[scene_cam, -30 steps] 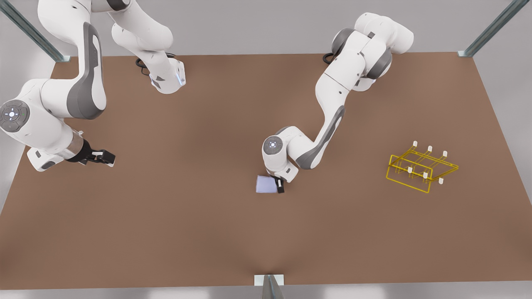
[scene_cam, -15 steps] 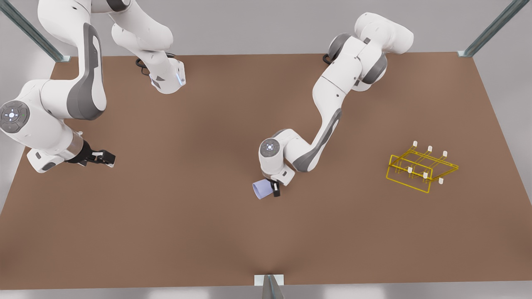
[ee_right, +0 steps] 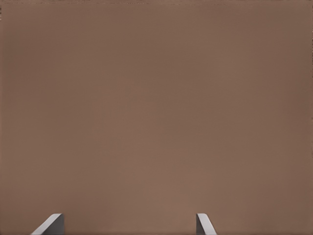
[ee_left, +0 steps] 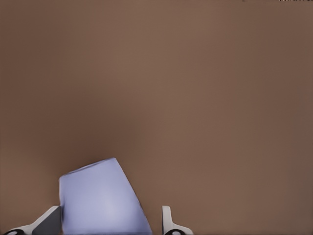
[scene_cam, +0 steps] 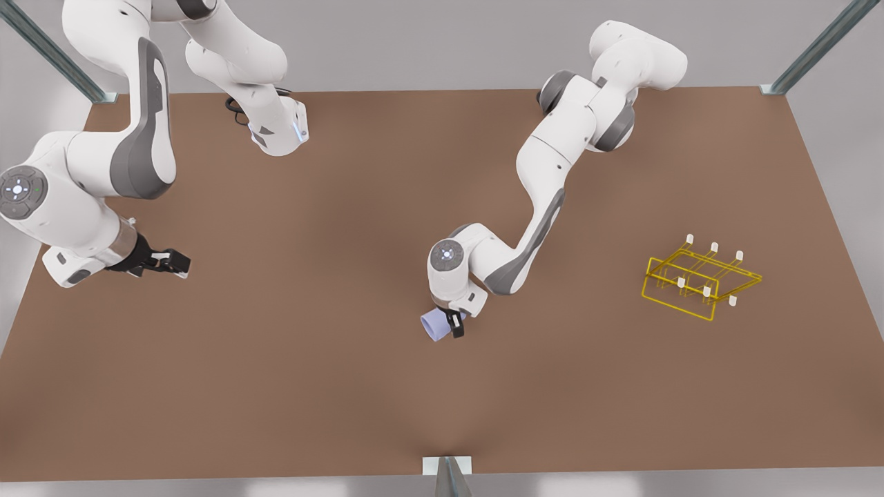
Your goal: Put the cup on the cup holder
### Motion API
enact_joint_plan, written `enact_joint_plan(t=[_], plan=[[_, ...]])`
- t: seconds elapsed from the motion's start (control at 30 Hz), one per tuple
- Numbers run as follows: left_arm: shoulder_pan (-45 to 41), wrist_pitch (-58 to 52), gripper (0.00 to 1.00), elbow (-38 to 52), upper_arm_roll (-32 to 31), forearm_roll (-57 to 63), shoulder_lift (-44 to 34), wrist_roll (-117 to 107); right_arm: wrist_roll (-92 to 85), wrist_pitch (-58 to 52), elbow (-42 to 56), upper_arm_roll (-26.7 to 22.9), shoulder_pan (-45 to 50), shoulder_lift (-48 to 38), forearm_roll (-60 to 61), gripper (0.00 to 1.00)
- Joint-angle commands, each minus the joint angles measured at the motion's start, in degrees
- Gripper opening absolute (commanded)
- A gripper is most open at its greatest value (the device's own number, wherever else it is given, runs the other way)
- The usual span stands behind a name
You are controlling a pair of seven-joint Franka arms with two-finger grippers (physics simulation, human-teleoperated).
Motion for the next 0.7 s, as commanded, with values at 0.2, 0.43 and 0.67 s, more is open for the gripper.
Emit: enact_joint_plan(t=[0.2,0.43,0.67], plan=[[0.5,0.3,1.0,3.6,0.1,-0.2,2.0,-12.4,-0.5,0.6,0.5,-0.1,0.1,0.2,-0.3,1.0],[1.6,0.4,1.0,3.9,0.2,-0.2,2.2,-17.3,-0.4,0.5,0.5,0.0,0.1,0.2,-0.2,1.0],[2.1,0.0,1.0,3.9,0.5,-0.2,2.1,-21.4,-0.4,0.5,0.5,0.0,0.0,0.3,-0.1,1.0]])
